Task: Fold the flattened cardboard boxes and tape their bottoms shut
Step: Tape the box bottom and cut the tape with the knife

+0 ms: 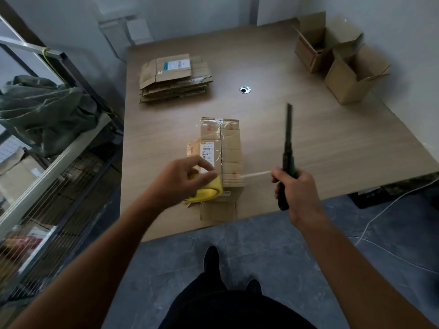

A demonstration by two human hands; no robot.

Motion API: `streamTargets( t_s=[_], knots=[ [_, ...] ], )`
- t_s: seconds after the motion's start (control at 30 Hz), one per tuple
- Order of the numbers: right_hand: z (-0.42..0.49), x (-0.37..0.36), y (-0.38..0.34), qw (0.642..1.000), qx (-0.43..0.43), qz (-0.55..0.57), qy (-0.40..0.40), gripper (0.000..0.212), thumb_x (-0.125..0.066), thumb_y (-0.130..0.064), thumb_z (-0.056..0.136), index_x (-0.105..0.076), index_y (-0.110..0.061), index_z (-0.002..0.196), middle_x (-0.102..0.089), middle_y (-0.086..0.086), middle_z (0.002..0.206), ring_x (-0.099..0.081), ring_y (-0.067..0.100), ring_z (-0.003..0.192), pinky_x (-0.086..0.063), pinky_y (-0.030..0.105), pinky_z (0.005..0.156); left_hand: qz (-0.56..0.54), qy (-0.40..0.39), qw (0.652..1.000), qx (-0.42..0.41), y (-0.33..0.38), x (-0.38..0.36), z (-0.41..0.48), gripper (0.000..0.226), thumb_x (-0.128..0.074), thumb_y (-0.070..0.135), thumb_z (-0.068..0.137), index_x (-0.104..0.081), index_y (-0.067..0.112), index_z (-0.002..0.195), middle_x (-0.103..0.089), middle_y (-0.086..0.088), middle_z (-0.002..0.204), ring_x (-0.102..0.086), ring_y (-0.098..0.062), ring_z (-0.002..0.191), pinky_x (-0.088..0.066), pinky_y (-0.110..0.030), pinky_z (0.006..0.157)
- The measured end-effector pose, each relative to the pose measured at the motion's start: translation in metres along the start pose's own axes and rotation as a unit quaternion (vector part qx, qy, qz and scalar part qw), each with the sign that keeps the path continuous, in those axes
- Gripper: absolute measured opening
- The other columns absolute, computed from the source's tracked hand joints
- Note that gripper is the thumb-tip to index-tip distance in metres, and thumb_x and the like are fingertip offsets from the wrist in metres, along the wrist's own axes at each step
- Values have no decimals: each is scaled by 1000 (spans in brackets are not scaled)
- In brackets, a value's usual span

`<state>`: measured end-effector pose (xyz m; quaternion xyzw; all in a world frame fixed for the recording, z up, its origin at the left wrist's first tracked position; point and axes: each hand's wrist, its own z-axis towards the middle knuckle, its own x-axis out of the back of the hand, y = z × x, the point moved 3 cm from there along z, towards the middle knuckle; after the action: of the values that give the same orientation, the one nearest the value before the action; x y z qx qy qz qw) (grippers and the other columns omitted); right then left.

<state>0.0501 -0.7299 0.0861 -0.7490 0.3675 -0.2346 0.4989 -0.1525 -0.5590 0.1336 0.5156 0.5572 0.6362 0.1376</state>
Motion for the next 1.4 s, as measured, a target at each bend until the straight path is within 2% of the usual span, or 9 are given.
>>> streamTargets(
  t_s=[0.23,0.37,0.6,0.7,0.87,1.0,1.17,1.27,1.4],
  knots=[
    [46,-28,28,998,-46,-42,18,16,-65,-16,97,-65,-7,83,-57,4,67,-46,14,51,-40,32,52,264,-34,964,15,-41,35,60,40,-67,64,84,-75,30,104,-71,4,101,-65,-12,84,-58,-36,75],
    [72,-51,65,992,-102,-66,27,15,-62,-17,98,-64,-9,86,-56,4,69,-45,13,51,-39,31,51,374,-36,926,44,-82,28,90,50,-65,69,84,-75,26,107,-73,0,105,-57,-14,82,-40,-28,62],
    [95,-76,93,974,-222,-36,-2,26,-63,-25,99,-58,-11,77,-48,3,59,-41,17,48,-36,28,46,307,-83,945,71,-136,19,99,45,-65,63,88,-74,29,117,-72,5,119,-56,-11,87,-43,-25,67],
    [100,-72,87,956,-274,-102,-10,23,-65,-30,99,-52,-12,101,-47,5,69,-40,16,53,-36,27,45,263,-82,959,71,-144,18,93,43,-64,59,92,-73,28,121,-72,4,121,-55,-8,87,-38,-19,62],
    [88,-70,45,944,-65,-322,28,26,-52,-39,103,-43,-16,113,-57,9,83,-56,24,62,-50,42,59,236,-77,965,84,-153,16,94,50,-64,65,88,-72,29,122,-71,4,122,-56,-9,89,-46,-27,69],
    [44,-127,24,897,37,-428,-105,31,-43,-41,106,-56,-14,110,-60,3,97,-59,17,86,-45,31,67,227,-68,967,95,-151,8,93,51,-64,67,86,-73,28,117,-73,4,110,-61,-11,84,-46,-26,63],
    [28,-161,55,827,-23,-528,-192,53,-36,-48,105,-60,-7,127,-33,13,153,-24,32,149,-28,52,119,128,-83,984,92,-151,17,78,33,-58,49,97,-68,26,119,-70,4,99,-67,-16,90,-51,-30,69],
    [24,-168,54,810,-58,-546,-208,58,-31,-48,107,-57,-4,134,-8,18,168,7,31,156,-10,56,125,34,-98,990,96,-159,32,63,26,-60,30,100,-63,24,124,-67,3,100,-71,-14,78,-58,-31,70],
    [16,-177,49,780,-82,-570,-244,58,-27,-45,110,-61,0,125,14,18,167,22,31,153,0,50,124,177,-80,975,107,-179,34,64,28,-66,38,96,-65,27,122,-60,3,112,-66,-13,87,-55,-31,80]
  ],
)
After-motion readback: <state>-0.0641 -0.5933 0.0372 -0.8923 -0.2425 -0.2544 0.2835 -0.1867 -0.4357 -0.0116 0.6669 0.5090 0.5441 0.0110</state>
